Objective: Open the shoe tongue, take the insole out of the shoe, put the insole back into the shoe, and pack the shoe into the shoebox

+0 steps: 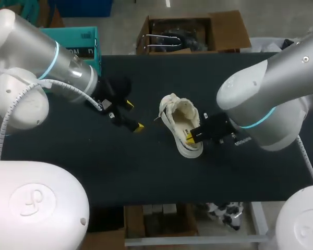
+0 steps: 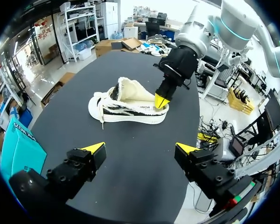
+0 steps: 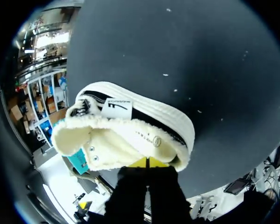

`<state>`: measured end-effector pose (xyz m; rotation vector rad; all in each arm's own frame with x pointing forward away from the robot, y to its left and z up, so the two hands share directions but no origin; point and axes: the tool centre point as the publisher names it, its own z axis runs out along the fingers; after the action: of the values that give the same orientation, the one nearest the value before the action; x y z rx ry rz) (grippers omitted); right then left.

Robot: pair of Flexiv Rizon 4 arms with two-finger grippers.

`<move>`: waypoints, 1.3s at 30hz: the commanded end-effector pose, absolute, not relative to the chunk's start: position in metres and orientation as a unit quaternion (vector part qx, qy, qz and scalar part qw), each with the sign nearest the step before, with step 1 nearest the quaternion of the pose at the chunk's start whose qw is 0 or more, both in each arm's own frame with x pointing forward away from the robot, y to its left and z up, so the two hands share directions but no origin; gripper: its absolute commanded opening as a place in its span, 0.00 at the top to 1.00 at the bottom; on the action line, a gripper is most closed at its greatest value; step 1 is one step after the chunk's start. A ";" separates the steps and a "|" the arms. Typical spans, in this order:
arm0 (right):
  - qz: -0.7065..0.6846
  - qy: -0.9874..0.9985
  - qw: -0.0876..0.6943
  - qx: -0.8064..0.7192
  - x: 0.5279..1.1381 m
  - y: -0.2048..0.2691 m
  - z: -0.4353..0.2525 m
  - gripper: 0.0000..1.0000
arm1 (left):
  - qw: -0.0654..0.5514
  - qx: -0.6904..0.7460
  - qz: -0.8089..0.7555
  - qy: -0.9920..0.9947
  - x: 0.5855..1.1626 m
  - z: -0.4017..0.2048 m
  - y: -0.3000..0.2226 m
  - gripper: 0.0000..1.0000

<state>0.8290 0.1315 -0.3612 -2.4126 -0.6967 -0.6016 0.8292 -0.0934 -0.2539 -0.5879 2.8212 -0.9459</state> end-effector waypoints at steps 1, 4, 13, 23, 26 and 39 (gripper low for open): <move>-0.237 -0.281 0.302 -0.879 0.817 0.100 -0.324 1.00 | 0.046 -0.218 -0.283 0.933 0.821 -0.247 -0.097 0.00; -0.229 -0.325 0.304 -0.866 0.819 0.093 -0.314 1.00 | 0.014 -0.258 -0.280 0.925 0.822 -0.255 -0.093 0.00; -0.187 -0.370 0.340 -0.844 0.824 0.078 -0.299 0.00 | 0.029 -0.255 -0.252 0.933 0.822 -0.259 -0.092 0.00; -0.184 -0.464 0.323 -0.804 0.829 0.057 -0.300 0.00 | 0.025 -0.427 -0.140 0.893 0.827 -0.282 -0.146 0.00; -0.187 -0.505 0.303 -0.786 0.826 0.042 -0.292 0.00 | 0.033 -0.478 -0.099 0.872 0.831 -0.290 -0.157 0.00; -0.137 -0.681 0.234 -0.680 0.816 0.014 -0.277 0.00 | 0.041 -0.548 -0.058 0.833 0.855 -0.300 -0.154 0.00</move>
<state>0.8112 0.0114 -0.2830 -1.9298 -1.7700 -0.4272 0.8493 -0.1452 -0.2996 -1.6690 2.6083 -0.4215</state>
